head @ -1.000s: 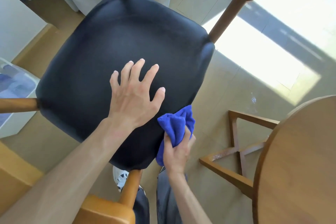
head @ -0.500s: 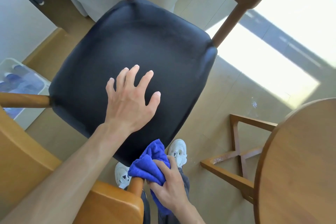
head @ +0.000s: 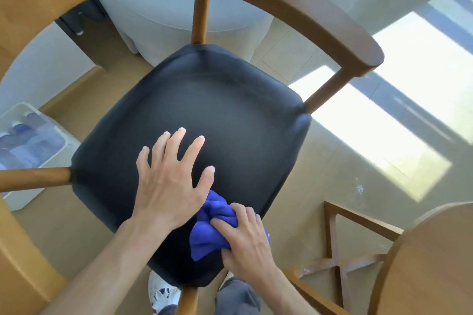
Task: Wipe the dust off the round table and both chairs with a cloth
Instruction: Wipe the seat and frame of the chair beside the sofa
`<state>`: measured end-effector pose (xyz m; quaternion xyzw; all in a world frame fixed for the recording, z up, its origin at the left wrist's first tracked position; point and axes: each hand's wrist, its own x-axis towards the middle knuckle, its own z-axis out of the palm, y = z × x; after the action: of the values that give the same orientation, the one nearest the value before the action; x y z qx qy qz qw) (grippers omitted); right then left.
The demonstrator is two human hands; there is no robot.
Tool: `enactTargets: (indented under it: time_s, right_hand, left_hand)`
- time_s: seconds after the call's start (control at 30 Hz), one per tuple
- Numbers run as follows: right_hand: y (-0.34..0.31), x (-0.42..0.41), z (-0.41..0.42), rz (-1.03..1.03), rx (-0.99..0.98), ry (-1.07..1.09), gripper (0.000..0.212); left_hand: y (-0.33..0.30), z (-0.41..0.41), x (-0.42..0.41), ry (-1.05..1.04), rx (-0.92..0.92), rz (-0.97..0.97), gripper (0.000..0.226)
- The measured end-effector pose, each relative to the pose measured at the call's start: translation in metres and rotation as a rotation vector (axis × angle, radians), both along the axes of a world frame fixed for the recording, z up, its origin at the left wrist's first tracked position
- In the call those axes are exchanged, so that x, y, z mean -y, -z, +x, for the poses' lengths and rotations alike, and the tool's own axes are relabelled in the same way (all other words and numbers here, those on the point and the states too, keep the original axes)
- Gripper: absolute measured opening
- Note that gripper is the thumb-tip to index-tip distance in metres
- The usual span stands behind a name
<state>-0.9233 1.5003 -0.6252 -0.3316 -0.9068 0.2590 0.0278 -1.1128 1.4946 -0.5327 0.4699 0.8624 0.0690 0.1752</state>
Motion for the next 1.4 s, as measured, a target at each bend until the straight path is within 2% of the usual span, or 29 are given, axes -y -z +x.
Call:
enactTargets:
  time_s: [0.33, 0.47, 0.57, 0.73, 0.83, 0.97, 1.07, 1.23, 1.4]
  right_hand:
    - [-0.004, -0.155, -0.017, 0.113, 0.113, 0.328, 0.037]
    - [0.0, -0.223, -0.041, 0.106, 0.142, 0.51, 0.023]
    - [0.004, -0.246, -0.069, 0.098, 0.18, 0.651, 0.019]
    - [0.007, -0.247, -0.125, 0.173, 0.22, 0.753, 0.033]
    - [0.007, -0.221, -0.166, 0.189, 0.22, 0.628, 0.032]
    - [0.011, -0.138, -0.195, 0.207, 0.132, 0.412, 0.024]
    - [0.009, -0.068, -0.192, 0.162, 0.063, 0.261, 0.03]
    - [0.006, 0.041, -0.168, 0.024, 0.063, 0.031, 0.042]
    - [0.005, 0.065, -0.147, 0.002, 0.053, -0.288, 0.034]
  left_hand:
    - [0.011, -0.031, -0.007, -0.058, 0.001, -0.025, 0.07]
    - [0.014, -0.05, -0.005, -0.117, 0.018, -0.035, 0.067]
    - [0.016, -0.07, -0.002, -0.183, 0.031, -0.022, 0.064]
    - [0.016, -0.098, 0.005, -0.232, 0.007, -0.002, 0.062]
    - [0.018, -0.106, 0.006, -0.249, 0.007, 0.01, 0.061]
    - [0.021, -0.11, 0.006, -0.283, 0.02, 0.041, 0.061]
    - [0.021, -0.112, 0.008, -0.282, 0.022, 0.05, 0.06]
    - [0.02, -0.112, 0.009, -0.294, 0.025, 0.052, 0.063]
    - [0.019, -0.108, 0.007, -0.279, 0.02, 0.045, 0.061]
